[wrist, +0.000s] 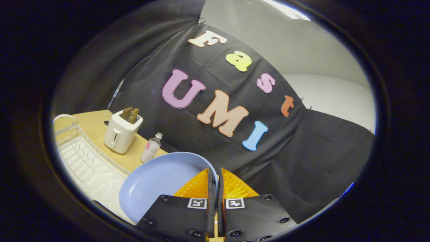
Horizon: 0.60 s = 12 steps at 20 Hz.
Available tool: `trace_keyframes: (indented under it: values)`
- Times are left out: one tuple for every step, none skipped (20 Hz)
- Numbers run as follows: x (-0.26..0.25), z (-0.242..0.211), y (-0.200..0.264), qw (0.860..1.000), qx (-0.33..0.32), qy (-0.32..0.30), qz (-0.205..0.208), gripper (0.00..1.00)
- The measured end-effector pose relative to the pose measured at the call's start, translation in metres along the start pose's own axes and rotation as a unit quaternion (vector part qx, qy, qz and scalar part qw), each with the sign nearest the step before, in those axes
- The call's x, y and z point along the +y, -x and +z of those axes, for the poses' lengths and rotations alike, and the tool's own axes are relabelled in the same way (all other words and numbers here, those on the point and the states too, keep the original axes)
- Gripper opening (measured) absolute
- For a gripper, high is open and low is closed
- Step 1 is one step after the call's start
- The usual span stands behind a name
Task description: Take the plate from the dish rack, then take the spoon from the basket and place it into the plate.
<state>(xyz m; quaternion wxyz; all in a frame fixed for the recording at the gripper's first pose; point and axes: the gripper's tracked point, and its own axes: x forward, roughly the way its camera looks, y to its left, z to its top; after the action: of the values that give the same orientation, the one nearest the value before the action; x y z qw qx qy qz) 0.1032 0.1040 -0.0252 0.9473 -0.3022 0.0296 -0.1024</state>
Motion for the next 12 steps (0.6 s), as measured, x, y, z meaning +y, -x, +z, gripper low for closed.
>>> trace_keyframes:
  values:
    - [-0.012, -0.001, 0.001, 1.0, 0.0, -0.011, -0.006, 0.06]
    - [-0.022, -0.003, 0.003, 1.0, 0.003, -0.022, -0.01, 0.06]
    - [-0.031, -0.006, 0.005, 0.999, 0.007, -0.031, -0.014, 0.06]
    - [-0.044, -0.011, 0.006, 0.999, 0.01, -0.038, -0.02, 0.06]
    - [-0.055, -0.014, 0.008, 0.998, 0.012, -0.046, -0.027, 0.06]
    - [-0.067, -0.018, 0.009, 0.998, 0.015, -0.054, -0.036, 0.06]
    - [-0.078, -0.023, 0.011, 0.997, 0.016, -0.065, -0.043, 0.06]
    - [-0.086, -0.028, 0.013, 0.996, 0.019, -0.079, -0.047, 0.06]
    - [-0.094, -0.036, 0.016, 0.994, 0.024, -0.091, -0.05, 0.06]
    - [-0.1, -0.046, 0.016, 0.993, 0.031, -0.101, -0.052, 0.06]
    - [-0.106, -0.054, 0.018, 0.992, 0.037, -0.108, -0.054, 0.06]
    - [-0.11, -0.062, 0.02, 0.991, 0.043, -0.113, -0.053, 0.06]
